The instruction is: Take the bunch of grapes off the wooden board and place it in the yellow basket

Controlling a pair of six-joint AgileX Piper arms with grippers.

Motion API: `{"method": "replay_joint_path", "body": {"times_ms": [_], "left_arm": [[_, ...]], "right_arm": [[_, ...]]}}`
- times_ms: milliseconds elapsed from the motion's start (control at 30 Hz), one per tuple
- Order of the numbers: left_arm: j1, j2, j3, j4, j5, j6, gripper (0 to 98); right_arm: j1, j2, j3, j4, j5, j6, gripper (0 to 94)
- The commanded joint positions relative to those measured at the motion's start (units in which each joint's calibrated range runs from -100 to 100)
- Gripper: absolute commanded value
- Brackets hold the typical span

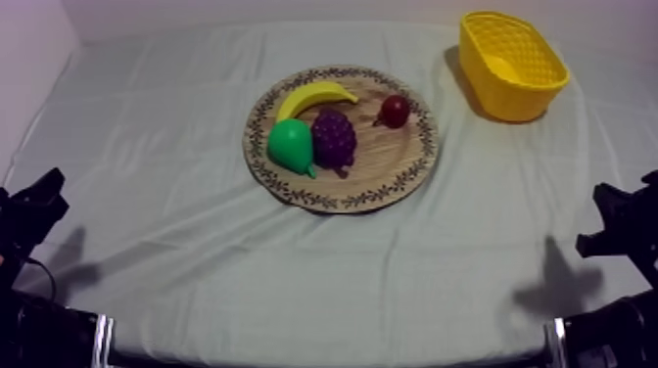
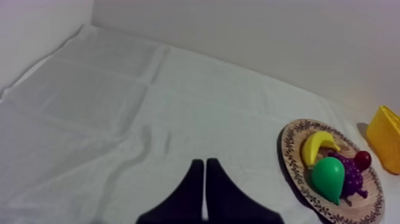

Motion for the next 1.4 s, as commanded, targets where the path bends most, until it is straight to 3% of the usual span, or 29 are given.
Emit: {"method": "replay_joint_path", "body": {"times_ms": [0,300,800,1100,1367], "left_arm": [[-0.02,0.0,0.0,0.02,0.02,0.0,0.1],[-0.02,0.0,0.0,0.02,0.02,0.0,0.1],[-0.02,0.0,0.0,0.02,0.02,0.0,0.1],[-0.02,0.0,0.0,0.02,0.02,0.0,0.1],[-0.02,0.0,0.0,0.02,0.02,0.0,0.1]], "right_arm": [[-0.03,-0.02,0.05,0.07,-0.66,-0.19,0.3],[-0.66,4.64,-1.22,0.83,-4.5,-0.01,0.3],[-2.26,21.95,-18.66,-3.41,-7.01,4.63,0.3],[-5.93,36.4,-32.34,-1.17,-5.62,2.96,0.4],[-6.68,46.07,-44.14,-5.04,-0.34,5.95,0.4]]}}
